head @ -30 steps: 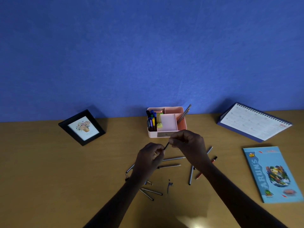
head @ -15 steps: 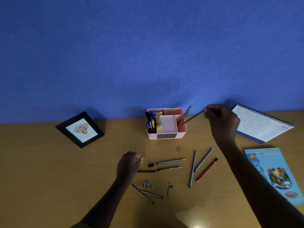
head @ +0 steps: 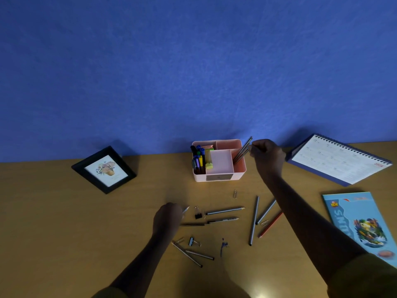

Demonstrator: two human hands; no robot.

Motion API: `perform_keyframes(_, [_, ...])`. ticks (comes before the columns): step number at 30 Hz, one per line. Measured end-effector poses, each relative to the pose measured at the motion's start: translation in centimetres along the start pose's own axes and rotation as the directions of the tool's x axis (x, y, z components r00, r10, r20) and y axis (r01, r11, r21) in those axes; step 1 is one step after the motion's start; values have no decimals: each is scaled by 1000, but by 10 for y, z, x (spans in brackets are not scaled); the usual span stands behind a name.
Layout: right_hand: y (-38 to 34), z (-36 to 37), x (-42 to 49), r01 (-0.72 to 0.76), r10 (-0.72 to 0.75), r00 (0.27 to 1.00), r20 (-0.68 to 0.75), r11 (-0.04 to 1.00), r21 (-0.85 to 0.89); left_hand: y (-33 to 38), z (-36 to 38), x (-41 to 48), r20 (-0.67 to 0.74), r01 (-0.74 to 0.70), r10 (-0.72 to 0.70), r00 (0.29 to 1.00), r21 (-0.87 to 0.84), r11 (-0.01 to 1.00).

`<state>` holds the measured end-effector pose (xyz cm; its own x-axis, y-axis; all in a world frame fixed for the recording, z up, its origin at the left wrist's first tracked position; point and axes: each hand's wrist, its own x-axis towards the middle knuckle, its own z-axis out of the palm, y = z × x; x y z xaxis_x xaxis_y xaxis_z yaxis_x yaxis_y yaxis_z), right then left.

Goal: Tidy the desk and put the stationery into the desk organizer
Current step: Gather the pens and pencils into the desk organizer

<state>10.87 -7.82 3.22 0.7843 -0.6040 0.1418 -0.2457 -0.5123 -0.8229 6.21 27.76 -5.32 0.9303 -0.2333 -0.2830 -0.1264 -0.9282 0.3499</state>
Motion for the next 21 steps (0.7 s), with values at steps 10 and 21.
perform_keyframes(10, [1,5,4,-52,51,999,-14,998,-33,-1,-2,2,-42,28,-28,999,-3,1000])
perform_keyframes(21, [-2,-7,-35,4,-3,998,64,1000,-15,26,-11,9,-161,-143,112,981,-193,971])
